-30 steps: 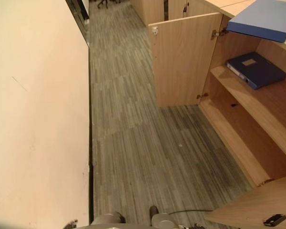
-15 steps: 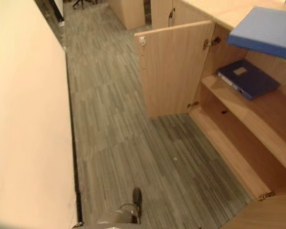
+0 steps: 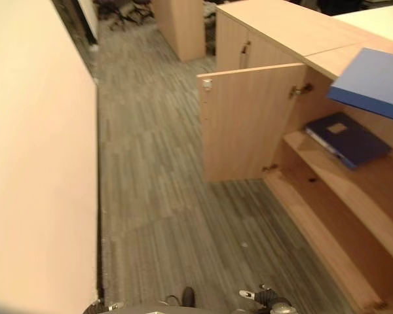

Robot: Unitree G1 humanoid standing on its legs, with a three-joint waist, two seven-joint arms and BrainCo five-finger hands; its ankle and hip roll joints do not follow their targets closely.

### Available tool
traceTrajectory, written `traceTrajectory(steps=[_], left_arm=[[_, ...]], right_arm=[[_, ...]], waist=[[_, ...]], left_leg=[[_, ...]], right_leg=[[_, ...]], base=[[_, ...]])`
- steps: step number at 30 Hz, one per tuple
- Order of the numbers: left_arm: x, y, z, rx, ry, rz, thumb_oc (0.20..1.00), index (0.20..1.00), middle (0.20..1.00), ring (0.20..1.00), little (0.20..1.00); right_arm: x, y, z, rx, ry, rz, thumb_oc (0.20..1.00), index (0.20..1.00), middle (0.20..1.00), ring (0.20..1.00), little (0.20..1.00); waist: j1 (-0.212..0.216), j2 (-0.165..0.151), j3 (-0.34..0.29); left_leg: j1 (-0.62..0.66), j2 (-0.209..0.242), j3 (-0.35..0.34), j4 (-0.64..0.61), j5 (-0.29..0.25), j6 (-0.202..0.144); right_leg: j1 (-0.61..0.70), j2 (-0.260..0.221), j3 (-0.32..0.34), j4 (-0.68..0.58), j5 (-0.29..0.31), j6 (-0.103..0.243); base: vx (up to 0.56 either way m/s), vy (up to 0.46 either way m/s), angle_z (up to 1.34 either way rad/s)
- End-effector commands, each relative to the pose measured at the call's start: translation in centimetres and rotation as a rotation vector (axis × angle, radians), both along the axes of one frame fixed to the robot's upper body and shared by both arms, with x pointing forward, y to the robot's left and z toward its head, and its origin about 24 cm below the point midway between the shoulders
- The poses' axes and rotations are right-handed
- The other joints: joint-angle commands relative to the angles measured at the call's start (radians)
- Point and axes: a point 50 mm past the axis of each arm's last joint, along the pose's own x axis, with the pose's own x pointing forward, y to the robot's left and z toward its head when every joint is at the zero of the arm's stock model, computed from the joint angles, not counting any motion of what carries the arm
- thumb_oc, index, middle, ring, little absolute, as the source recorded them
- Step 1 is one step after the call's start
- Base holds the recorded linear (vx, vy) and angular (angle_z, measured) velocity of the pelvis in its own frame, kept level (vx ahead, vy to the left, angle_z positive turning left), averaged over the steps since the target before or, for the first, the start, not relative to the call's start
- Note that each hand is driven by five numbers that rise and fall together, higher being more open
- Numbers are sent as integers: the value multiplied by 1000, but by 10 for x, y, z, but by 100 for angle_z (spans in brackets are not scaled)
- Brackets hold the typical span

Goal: Put the empty folder in the office cabinet

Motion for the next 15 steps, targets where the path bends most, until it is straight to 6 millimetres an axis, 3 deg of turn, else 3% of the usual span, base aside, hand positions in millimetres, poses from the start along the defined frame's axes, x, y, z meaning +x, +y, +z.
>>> traceTrajectory(steps=[1, 3, 4, 6, 13, 15], left_arm=[[16, -4, 1, -7, -43, 8, 1000, 1000, 1000, 1000, 1000], [15, -5, 1, -8, -32, 4, 1000, 1000, 1000, 1000, 1000], [13, -4, 0, -7, -25, 10, 1000, 1000, 1000, 1000, 1000], [12, -4, 0, -1, -21, 2, 1000, 1000, 1000, 1000, 1000], [8, -7, -2, -18, -9, 22, 1000, 1000, 1000, 1000, 1000], [15, -10, -1, -29, -32, 25, 1000, 1000, 1000, 1000, 1000]], right_arm=[[6, -7, 3, -23, -21, -9, 1000, 1000, 1000, 1000, 1000], [3, -5, 2, -19, -18, -22, 1000, 1000, 1000, 1000, 1000], [-1, -5, 1, -17, -9, -25, 1000, 1000, 1000, 1000, 1000], [-5, -5, 0, -22, 5, -24, 1000, 1000, 1000, 1000, 1000], [-7, -5, -1, -12, 3, -60, 1000, 1000, 1000, 1000, 1000], [-6, -4, -1, -9, -5, -80, 1000, 1000, 1000, 1000, 1000]], waist=[[-20, 31, 73], [-32, 21, 83], [-30, 14, 83], [-27, 5, 72], [-29, 5, 36], [-35, -2, 35]], left_leg=[[104, -71, 34, 13, -105, -28], [130, -81, 24, 13, -124, -26], [143, -78, 28, 13, -137, -31], [154, -76, 35, 13, -153, -33], [212, 4, 62, 13, -175, -84], [212, 60, 85, 57, -157, -112]], right_leg=[[-90, 56, -22, -8, 138, 8], [-99, 83, -56, -48, 164, 12], [-96, 67, -127, -70, 180, 22], [-63, 55, -160, -100, 184, 15], [-18, 73, -118, -94, 154, -6], [11, 86, -96, -93, 123, -20]], base=[[225, -20, 56], [237, -76, 8], [233, -149, 14], [180, -154, 17], [181, -150, -3], [167, -169, -9]])
